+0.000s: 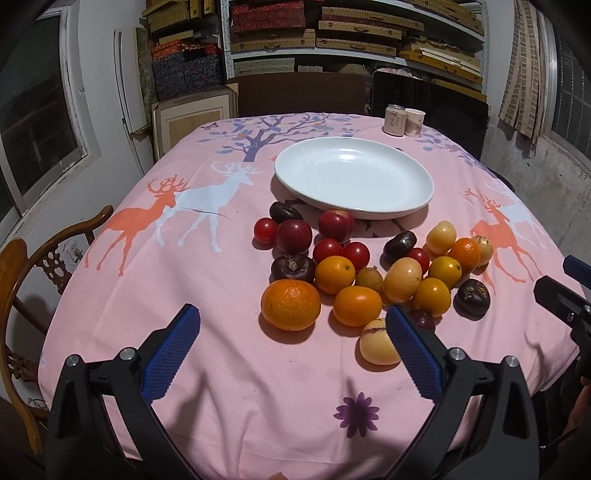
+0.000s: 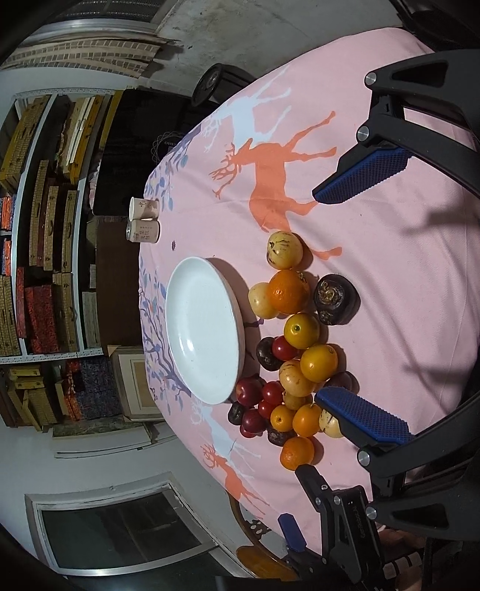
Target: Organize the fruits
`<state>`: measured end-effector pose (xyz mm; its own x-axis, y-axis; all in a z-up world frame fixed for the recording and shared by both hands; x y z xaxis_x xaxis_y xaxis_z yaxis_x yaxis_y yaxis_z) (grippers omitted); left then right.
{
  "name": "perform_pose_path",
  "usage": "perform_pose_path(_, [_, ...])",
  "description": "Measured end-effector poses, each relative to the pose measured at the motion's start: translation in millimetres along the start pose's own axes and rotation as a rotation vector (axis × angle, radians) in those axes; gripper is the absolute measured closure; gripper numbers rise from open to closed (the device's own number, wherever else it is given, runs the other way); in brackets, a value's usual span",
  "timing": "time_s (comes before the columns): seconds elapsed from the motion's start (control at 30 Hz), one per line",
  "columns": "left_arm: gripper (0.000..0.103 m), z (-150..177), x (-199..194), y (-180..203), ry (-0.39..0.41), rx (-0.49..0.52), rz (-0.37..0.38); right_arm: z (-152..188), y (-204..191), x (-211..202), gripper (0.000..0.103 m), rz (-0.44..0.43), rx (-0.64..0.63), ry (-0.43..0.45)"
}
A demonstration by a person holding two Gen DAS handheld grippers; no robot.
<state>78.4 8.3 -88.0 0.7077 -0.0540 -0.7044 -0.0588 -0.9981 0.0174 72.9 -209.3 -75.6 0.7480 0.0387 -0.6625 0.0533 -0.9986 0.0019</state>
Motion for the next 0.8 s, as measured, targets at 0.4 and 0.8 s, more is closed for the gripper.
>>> perform_pose_path(0.4, [0.004,4.7,4.3,-3.4,-0.018,-0.008,-0.006,4.5,-3.7,4.1,0.004,0.000,-0.017,-0.021])
perform_pose_path(0.8, [0.004,18.9,22.9,-16.9,-0.077,0.027,0.057,8.9,6.0,8.7,0.004,0.011,-0.012,-0.031])
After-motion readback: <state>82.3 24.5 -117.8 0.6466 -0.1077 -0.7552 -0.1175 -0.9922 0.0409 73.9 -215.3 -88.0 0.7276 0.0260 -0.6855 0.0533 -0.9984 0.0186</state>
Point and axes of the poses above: each gripper's, at about its wrist camera, not at the fingertips, and x roughly the way its jaws point, y to its right, z to its underside, the point moved 10 cm from there along x, roughly the way its jaws point, and after that the axes turned 5 degrees about z, right-handed, at the moved point
